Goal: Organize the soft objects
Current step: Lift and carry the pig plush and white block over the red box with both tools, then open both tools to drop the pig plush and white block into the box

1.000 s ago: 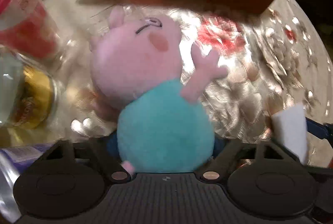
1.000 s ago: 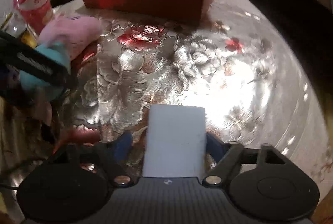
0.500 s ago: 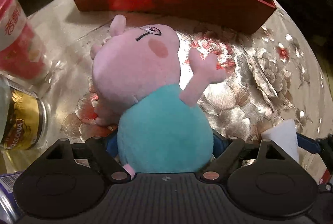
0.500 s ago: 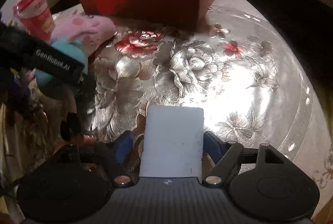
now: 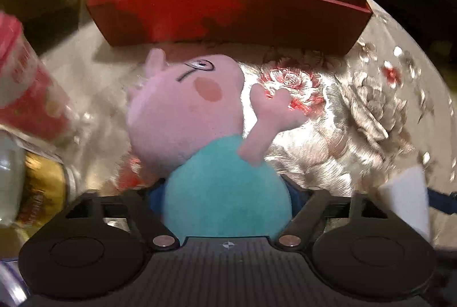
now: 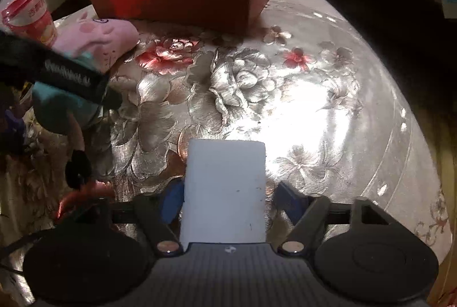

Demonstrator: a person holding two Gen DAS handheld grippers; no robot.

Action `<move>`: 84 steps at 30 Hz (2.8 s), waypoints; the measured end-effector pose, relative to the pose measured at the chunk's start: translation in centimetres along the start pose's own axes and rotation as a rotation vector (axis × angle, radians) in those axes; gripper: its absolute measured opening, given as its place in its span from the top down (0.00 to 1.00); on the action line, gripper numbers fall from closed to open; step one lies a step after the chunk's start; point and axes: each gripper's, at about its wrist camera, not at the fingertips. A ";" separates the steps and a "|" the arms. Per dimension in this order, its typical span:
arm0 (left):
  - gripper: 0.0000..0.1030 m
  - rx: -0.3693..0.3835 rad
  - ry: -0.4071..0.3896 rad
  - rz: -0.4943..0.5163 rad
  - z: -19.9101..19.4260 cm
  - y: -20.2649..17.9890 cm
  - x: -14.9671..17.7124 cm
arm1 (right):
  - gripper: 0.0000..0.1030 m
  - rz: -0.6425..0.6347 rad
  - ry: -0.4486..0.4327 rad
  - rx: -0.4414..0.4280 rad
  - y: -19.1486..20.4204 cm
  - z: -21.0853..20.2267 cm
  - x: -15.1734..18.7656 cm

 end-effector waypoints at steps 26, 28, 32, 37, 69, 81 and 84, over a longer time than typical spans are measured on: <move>0.30 0.098 -0.313 -0.120 -9.7 3.1 -1.1 | 0.78 0.100 -0.464 -0.120 0.4 -9.3 -7.8; 0.30 0.094 -0.336 -0.127 -10.2 3.1 -1.5 | 0.78 0.087 -0.510 -0.115 0.8 -10.0 -8.5; 0.30 0.104 -0.370 -0.155 -10.9 3.5 -2.4 | 0.78 0.079 -0.564 -0.112 1.1 -10.4 -9.8; 0.30 0.080 -0.437 -0.195 -12.2 4.4 -4.1 | 0.78 0.082 -0.615 -0.116 1.2 -10.6 -11.9; 0.30 0.006 -0.431 -0.218 -5.9 5.6 -15.3 | 0.77 0.037 -0.606 -0.080 -0.7 -2.1 -23.6; 0.19 -0.013 -0.387 -0.192 -3.4 5.7 -16.5 | 0.62 0.065 -0.519 -0.087 -2.8 1.7 -24.9; 0.18 -0.012 -0.399 -0.202 -4.2 5.8 -16.2 | 0.57 0.081 -0.522 -0.092 -3.0 1.3 -25.0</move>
Point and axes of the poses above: each gripper's, at about its wrist camera, not at the fingertips, and z roughly the way its jaws point, y to its left, x to its underside, and after that the axes turned 9 degrees about -x, right-handed
